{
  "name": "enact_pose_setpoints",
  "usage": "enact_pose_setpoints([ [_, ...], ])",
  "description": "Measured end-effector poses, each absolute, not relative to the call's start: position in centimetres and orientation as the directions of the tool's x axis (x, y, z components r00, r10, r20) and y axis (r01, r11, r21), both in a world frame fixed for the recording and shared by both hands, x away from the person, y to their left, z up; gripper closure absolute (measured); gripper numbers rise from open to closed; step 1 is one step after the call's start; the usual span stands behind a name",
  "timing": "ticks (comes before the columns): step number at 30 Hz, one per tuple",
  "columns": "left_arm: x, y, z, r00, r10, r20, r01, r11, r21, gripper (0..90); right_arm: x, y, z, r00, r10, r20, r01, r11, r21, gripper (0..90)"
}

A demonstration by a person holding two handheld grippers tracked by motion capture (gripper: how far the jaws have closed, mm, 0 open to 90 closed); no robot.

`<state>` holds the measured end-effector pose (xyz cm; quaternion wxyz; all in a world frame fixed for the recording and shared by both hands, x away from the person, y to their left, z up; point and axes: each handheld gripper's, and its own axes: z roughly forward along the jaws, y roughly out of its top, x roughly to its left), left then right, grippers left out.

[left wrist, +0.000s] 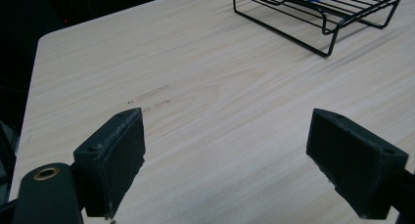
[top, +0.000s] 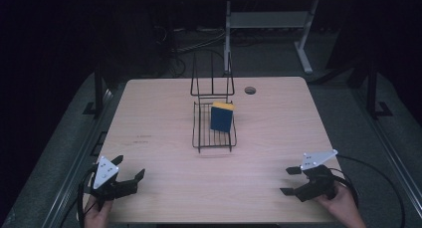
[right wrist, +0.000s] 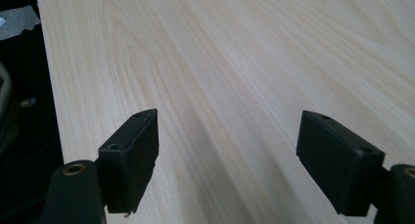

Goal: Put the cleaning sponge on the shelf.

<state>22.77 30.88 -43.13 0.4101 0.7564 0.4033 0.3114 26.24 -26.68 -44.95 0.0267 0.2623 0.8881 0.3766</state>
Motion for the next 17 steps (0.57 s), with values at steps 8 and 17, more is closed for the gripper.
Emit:
enact_pose_setpoints([
  [8,22.8,30.9,-43.1,0.482,0.865,0.141,0.355,-0.34,0.871,13.9,25.3,-27.0,-44.9,-0.858,0.492,0.143,0.442,0.567,0.695,23.5],
  [17,22.8,30.9,-43.1,0.483,0.864,0.142,0.353,-0.341,0.871,13.9,24.6,-27.1,-45.1,-0.854,0.5,0.141,0.442,0.555,0.705,23.5],
])
